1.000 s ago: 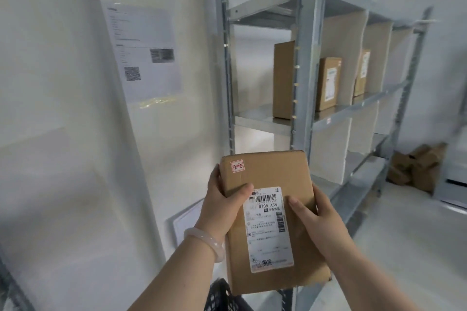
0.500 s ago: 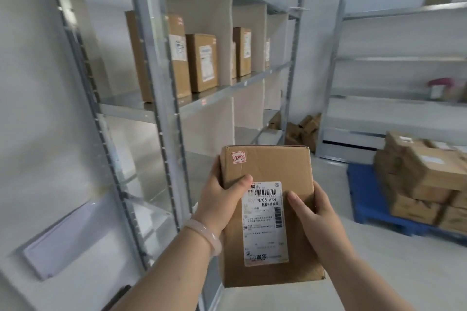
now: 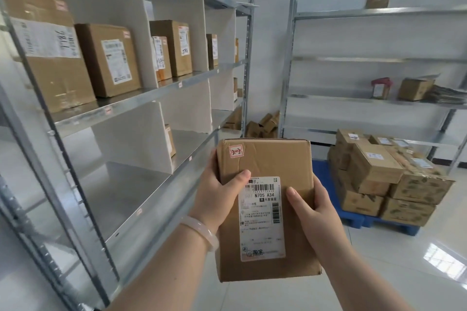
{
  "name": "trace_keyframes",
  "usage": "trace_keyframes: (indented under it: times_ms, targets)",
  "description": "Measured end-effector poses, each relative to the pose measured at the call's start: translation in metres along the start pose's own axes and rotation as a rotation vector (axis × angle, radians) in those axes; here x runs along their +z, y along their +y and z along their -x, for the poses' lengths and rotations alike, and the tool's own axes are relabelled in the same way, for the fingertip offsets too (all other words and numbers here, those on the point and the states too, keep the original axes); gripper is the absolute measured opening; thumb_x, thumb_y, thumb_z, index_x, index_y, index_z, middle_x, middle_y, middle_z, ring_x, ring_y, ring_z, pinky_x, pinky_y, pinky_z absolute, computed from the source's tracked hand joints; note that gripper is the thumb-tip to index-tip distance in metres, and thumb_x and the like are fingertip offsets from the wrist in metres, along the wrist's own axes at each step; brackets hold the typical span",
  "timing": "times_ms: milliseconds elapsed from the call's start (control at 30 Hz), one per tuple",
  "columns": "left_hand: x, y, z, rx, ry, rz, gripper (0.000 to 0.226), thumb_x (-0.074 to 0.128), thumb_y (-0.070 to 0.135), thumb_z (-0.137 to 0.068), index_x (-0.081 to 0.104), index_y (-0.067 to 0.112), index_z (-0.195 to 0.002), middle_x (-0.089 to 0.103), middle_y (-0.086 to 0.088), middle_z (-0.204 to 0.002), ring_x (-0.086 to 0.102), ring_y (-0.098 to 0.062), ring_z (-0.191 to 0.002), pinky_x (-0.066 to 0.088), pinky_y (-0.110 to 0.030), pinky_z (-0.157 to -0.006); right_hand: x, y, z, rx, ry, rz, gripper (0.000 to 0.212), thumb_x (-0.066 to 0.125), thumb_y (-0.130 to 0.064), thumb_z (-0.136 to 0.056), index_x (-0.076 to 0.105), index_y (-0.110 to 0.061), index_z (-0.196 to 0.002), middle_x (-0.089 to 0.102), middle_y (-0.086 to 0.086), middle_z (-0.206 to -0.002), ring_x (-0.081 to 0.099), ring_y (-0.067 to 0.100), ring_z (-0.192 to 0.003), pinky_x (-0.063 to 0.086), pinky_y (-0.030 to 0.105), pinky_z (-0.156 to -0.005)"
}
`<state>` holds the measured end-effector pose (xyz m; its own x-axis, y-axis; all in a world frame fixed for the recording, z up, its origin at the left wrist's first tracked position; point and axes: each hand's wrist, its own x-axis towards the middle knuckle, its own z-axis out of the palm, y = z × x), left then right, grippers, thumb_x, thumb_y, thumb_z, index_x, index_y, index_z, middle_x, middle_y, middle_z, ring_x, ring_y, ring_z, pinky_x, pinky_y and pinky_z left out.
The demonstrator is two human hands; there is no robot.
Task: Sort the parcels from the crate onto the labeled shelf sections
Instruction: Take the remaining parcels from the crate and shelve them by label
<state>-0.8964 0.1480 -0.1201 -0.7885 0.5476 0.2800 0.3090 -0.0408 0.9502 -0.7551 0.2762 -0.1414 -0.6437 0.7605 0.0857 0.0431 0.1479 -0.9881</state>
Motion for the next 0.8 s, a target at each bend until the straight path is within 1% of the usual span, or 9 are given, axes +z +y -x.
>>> trace_keyframes:
  times_ms: [233,367,467,567,600,633,700,733,800]
  targets:
    - [0.017,-0.041,-0.073,-0.037,-0.008,-0.011,0.085,0.071,0.066,-0.065,0.038,0.044,-0.140,0.063,0.016,-0.125,0.062,-0.009,-0.114,0.051,-0.044,-0.101,0.011,0.015,-0.068,0.033,0.023,0.012,0.060,0.062,-0.043,-0.089,0.033,-0.048,-0.141,0.056,-0.015,-0.118,0.053,0.001,-0.101,0.040,0.026,-0.072]
    - [0.010,-0.063,-0.127,-0.059,-0.011,0.004,0.089,0.071,0.066,-0.063,0.039,0.040,-0.141,0.064,0.014,-0.125,0.063,-0.009,-0.112,0.051,-0.043,-0.100,0.035,0.016,-0.120,0.043,0.032,0.059,0.060,0.061,-0.043,-0.090,0.030,-0.048,-0.142,0.054,-0.013,-0.117,0.052,0.005,-0.100,0.038,0.031,-0.077]
    - [0.003,-0.076,-0.171,-0.072,-0.026,-0.007,0.078,0.071,0.063,-0.068,0.043,0.041,-0.137,0.066,0.014,-0.121,0.064,-0.009,-0.110,0.052,-0.042,-0.099,0.056,0.014,-0.161,0.062,0.043,0.078,0.060,0.060,-0.043,-0.091,0.029,-0.047,-0.141,0.053,-0.015,-0.113,0.051,0.004,-0.096,0.038,0.031,-0.076]
    - [-0.002,-0.082,-0.214,-0.077,-0.055,-0.020,0.047,0.072,0.046,-0.082,0.048,0.047,-0.122,0.067,0.015,-0.115,0.065,-0.004,-0.104,0.054,-0.029,-0.090,0.073,0.012,-0.199,0.083,0.063,0.082,0.060,0.061,-0.045,-0.090,0.030,-0.047,-0.141,0.054,-0.013,-0.116,0.050,0.000,-0.092,0.039,0.030,-0.075]
    - [-0.003,-0.087,-0.228,-0.090,-0.065,-0.015,0.044,0.072,0.043,-0.084,0.048,0.049,-0.120,0.067,0.014,-0.116,0.065,-0.005,-0.104,0.053,-0.026,-0.087,0.078,0.013,-0.211,0.097,0.065,0.079,0.060,0.060,-0.045,-0.090,0.030,-0.046,-0.142,0.053,-0.014,-0.114,0.050,0.000,-0.091,0.039,0.028,-0.071]
    - [-0.004,-0.092,-0.240,-0.102,-0.072,-0.005,0.046,0.073,0.045,-0.082,0.047,0.050,-0.120,0.066,0.013,-0.118,0.065,-0.008,-0.106,0.053,-0.026,-0.087,0.082,0.014,-0.222,0.110,0.062,0.073,0.060,0.060,-0.045,-0.090,0.031,-0.046,-0.142,0.053,-0.016,-0.110,0.050,0.000,-0.090,0.039,0.025,-0.066]
    - [-0.003,-0.109,-0.269,-0.146,-0.044,-0.018,0.075,0.074,0.067,-0.069,0.040,0.050,-0.133,0.061,0.008,-0.130,0.061,-0.017,-0.118,0.051,-0.040,-0.097,0.087,0.018,-0.245,0.128,0.057,0.050,0.060,0.061,-0.046,-0.089,0.032,-0.045,-0.141,0.052,-0.020,-0.104,0.052,0.001,-0.091,0.038,0.021,-0.063]
    - [-0.003,-0.121,-0.282,-0.178,-0.024,-0.024,0.087,0.075,0.077,-0.059,0.034,0.057,-0.133,0.058,0.005,-0.135,0.059,-0.022,-0.121,0.049,-0.047,-0.100,0.090,0.020,-0.257,0.137,0.055,0.042,0.060,0.062,-0.047,-0.088,0.033,-0.046,-0.141,0.052,-0.020,-0.105,0.053,0.002,-0.092,0.039,0.021,-0.063]
    - [0.000,-0.145,-0.309,-0.232,0.000,-0.024,0.095,0.078,0.081,-0.048,0.032,0.064,-0.129,0.055,0.002,-0.139,0.058,-0.028,-0.122,0.048,-0.054,-0.099,0.095,0.024,-0.283,0.151,0.046,0.034,0.061,0.063,-0.048,-0.087,0.034,-0.046,-0.141,0.055,-0.016,-0.110,0.055,0.006,-0.096,0.042,0.027,-0.069]
